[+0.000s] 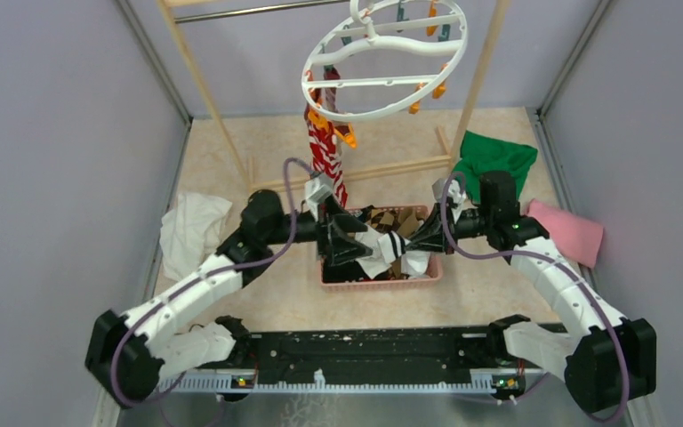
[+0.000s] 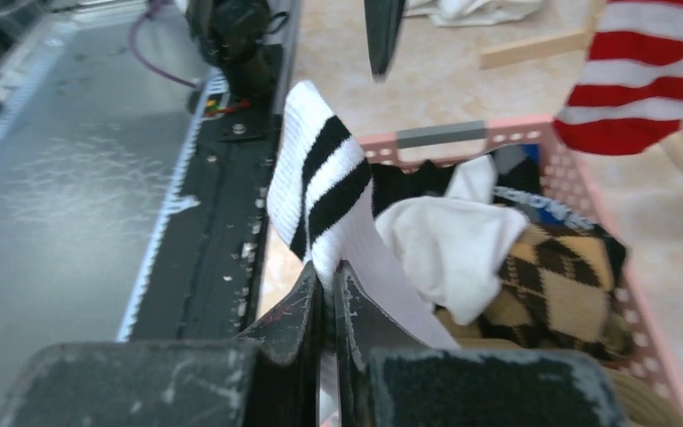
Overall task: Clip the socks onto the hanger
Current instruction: Pick up the sock from the bin.
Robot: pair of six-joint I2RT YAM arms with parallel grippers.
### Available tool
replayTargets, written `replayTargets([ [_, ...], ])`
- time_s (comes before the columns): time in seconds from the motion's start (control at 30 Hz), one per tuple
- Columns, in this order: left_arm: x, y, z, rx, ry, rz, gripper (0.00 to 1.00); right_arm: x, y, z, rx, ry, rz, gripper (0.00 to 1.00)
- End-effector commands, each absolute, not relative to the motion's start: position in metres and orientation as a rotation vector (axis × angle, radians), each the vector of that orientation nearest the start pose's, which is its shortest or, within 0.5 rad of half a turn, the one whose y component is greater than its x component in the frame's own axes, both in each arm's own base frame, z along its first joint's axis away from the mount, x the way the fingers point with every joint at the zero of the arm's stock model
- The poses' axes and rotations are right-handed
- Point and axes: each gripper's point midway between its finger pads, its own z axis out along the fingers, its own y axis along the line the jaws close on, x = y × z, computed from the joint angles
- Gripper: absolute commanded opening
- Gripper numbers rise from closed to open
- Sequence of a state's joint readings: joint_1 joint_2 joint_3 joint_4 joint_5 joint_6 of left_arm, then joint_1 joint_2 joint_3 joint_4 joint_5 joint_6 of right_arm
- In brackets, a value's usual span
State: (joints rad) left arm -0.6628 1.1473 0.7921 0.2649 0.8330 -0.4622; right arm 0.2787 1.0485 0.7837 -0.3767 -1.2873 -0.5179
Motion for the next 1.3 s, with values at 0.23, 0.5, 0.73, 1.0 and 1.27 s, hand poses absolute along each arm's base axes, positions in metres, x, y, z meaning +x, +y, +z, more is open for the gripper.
replayTargets([
  [0.23,0.143,-0.254,0.271,1.105,0.763,-0.771,0.99,0.145,0.238,0.231,-1.325,1.319,1.663,0.0],
  [0.5,0.156,-0.29,0.264,1.296,0.602,-0.548,0.99,0.132,0.247,0.224,-1.371,1.312,1.749,0.0],
  [0.73,0.156,-0.303,0.268,1.311,0.545,-0.569,0.93,0.131,0.251,0.217,-1.373,1.329,1.754,0.0],
  [1.0,0.147,-0.314,0.271,1.325,0.507,-0.621,0.87,0.129,0.255,0.211,-1.376,1.351,1.774,0.0],
  [1.27,0.122,-0.326,0.269,1.385,0.443,-0.767,0.76,0.13,0.256,0.209,-1.372,1.362,1.782,0.0],
])
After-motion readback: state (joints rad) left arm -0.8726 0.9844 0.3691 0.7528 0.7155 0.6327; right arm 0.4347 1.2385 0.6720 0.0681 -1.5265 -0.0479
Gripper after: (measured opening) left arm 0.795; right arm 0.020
